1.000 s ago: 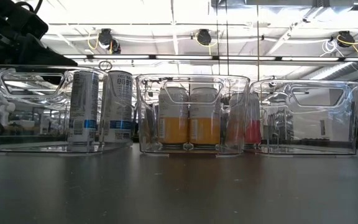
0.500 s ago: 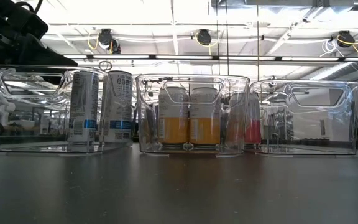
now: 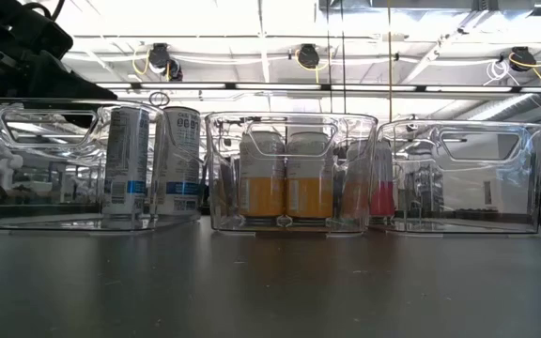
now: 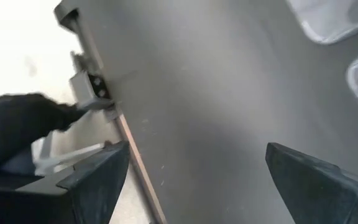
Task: Sort soda cans
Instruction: Put the pink soda can into the right transparent bin
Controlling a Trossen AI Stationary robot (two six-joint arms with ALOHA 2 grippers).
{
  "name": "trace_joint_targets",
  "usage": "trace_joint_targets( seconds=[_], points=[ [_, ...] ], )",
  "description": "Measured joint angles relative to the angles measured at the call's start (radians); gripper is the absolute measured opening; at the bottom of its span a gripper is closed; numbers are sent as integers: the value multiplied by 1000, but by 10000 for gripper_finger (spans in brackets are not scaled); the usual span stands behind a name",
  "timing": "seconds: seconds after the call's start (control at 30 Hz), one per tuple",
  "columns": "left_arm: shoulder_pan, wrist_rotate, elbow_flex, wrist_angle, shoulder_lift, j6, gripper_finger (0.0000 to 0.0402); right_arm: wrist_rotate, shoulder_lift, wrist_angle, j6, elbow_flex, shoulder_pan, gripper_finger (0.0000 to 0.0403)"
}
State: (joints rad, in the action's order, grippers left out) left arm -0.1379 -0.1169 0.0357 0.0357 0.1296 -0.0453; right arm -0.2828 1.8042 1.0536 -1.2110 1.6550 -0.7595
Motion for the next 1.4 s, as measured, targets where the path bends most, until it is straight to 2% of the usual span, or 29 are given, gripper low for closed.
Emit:
trace_joint_targets(
  seconds=[0.17, 0.37, 0.5, 0.63, 0.83, 0.97, 1.07, 1.4],
  points=[
    [0, 0, 0, 0, 0, 0, 50, -4, 0, 46, 15, 0, 34, 371],
    [0, 0, 0, 0, 0, 0, 50, -4, 0, 92, 60, 0, 70, 397],
    [0, 0, 0, 0, 0, 0, 50, 5, 0, 79, 52, 0, 81, 393],
    [0, 0, 0, 0, 0, 0, 50, 87, 0, 88, 32, 0, 86, 390],
    [0, 0, 0, 0, 0, 0, 50, 199, 0, 222, -128, 0, 72, 389],
    [0, 0, 0, 0, 0, 0, 50, 260, 0, 348, -242, 0, 28, 389],
    [0, 0, 0, 0, 0, 0, 50, 285, 0, 382, -262, 0, -19, 389],
    [0, 0, 0, 0, 0, 0, 50, 238, -1, 468, -625, 0, -186, 389]
  ],
)
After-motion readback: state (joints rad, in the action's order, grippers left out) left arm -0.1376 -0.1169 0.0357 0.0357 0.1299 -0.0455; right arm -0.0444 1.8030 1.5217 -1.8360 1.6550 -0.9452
